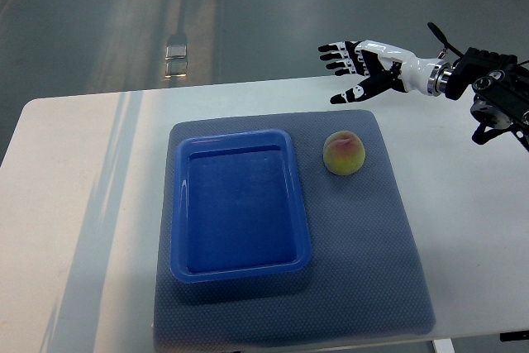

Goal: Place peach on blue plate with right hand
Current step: 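Reach the right hand over the peach, fingers open downward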

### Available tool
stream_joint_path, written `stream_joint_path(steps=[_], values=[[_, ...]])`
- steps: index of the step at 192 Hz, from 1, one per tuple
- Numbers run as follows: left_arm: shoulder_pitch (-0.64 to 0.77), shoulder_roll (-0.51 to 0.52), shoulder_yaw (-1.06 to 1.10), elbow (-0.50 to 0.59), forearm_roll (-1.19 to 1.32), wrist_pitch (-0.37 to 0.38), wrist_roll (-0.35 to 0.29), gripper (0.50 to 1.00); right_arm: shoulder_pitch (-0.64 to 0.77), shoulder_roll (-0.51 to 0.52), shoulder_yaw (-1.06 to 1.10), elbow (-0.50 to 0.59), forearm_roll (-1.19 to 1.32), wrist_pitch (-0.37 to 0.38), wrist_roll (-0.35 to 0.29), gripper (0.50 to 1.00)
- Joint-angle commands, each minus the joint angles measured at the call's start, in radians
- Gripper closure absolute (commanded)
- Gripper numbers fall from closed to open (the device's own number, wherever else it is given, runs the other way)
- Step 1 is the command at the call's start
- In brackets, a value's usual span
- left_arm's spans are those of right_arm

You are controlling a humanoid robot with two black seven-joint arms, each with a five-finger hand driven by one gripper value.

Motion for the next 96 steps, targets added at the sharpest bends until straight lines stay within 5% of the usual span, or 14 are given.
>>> stream_joint_path(steps=[1,40,96], values=[[-0.001,0.0,0.0,0.0,0.0,0.0,0.0,0.5,0.002,-0.009,-0.001,0.025,-0.083,0.006,0.015,0.57],[-0.004,0.0,0.0,0.0,0.0,0.0,0.0,0.5,0.004,-0.012,-0.047,0.075,-0.423,-0.014,0.124,0.57],[-0.004,0.0,0.0,0.0,0.0,0.0,0.0,0.5,0.033,-0.03,-0.164,0.121,-0.549,-0.064,0.161,0.57]])
